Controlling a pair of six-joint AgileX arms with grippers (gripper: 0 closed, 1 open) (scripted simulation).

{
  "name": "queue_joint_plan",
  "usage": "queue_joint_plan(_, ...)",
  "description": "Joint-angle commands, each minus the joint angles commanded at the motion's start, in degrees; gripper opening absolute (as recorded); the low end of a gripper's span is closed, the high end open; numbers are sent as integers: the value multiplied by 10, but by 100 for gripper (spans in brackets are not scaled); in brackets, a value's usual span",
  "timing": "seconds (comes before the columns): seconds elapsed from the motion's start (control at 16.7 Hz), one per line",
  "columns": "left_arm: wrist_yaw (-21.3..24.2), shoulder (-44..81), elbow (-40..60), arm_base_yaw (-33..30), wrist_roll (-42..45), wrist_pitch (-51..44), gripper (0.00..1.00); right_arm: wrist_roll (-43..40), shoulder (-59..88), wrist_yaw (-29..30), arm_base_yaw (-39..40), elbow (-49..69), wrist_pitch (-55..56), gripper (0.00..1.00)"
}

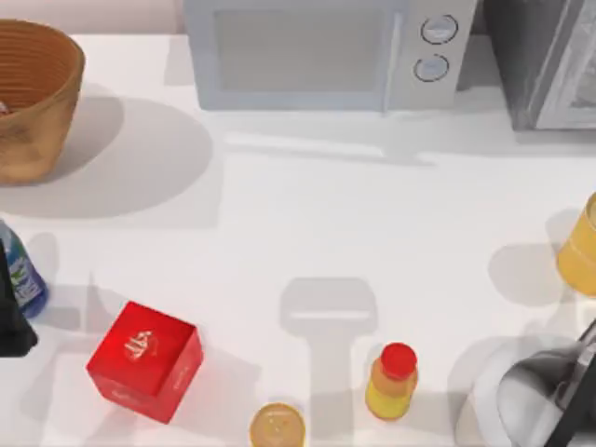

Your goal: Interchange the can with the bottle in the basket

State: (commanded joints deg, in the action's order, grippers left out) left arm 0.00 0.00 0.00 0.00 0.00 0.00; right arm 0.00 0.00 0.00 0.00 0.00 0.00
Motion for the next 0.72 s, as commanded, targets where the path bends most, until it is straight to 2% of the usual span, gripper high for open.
queue_joint_plan(0.36,1,53,43,7,1,-33,100,0,0,0,0,0,0,100)
queue_joint_plan(0.54,4,143,129,16,6,-87,100,0,0,0,0,0,0,100)
queue_joint_plan(0.72,10,265,254,26,14,-158,100,0,0,0,0,0,0,100)
